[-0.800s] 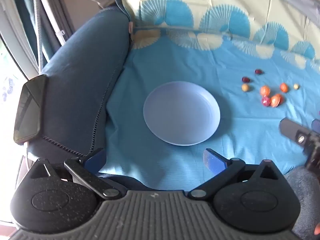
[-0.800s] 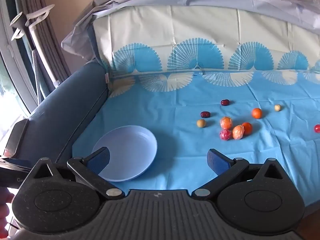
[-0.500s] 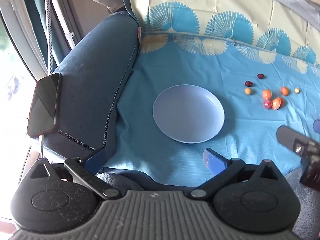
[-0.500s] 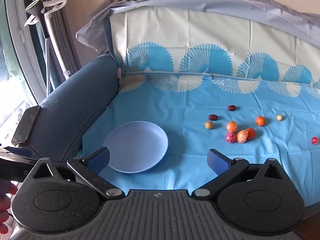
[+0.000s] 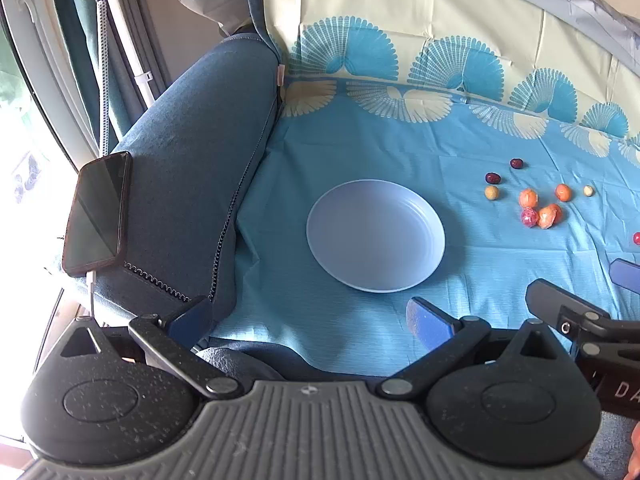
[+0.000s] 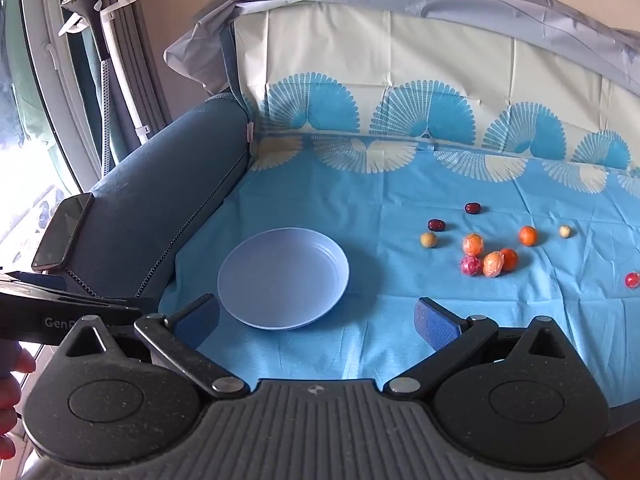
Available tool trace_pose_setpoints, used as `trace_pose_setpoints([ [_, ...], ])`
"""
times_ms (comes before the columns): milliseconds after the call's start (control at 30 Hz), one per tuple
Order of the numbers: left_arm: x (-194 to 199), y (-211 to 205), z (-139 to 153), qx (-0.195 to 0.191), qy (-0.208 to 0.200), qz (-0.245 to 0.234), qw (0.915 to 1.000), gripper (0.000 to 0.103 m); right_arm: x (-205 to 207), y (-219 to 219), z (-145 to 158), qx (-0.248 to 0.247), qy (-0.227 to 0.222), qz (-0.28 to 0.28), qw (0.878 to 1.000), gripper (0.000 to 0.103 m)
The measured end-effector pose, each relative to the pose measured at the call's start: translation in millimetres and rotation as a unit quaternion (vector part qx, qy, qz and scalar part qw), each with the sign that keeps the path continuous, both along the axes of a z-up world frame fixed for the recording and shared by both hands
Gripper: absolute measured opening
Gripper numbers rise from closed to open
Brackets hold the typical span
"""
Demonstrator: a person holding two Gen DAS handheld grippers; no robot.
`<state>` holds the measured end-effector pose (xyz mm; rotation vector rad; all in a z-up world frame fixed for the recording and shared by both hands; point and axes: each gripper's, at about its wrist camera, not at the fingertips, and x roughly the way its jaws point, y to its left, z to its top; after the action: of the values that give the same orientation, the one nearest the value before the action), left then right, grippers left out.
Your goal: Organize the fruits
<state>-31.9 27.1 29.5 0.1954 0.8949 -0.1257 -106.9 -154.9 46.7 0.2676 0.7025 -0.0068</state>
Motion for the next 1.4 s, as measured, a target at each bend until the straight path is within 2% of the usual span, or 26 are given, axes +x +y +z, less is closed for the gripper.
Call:
trace_pose_setpoints([
  [800, 0.4, -3.2, -13.4, 0.015, 0.01, -0.008, 0.9998, 0.103, 2.9, 3.7, -3.7, -0.009, 0.014, -0.004, 1.0, 0.103],
  [1400, 25.8, -3.6, -32.9, 0.017, 0.038, -0.009, 0.9991, 0.103, 30.5, 9.2, -21.1, -0.014, 0.045, 0.004, 0.999, 0.103],
])
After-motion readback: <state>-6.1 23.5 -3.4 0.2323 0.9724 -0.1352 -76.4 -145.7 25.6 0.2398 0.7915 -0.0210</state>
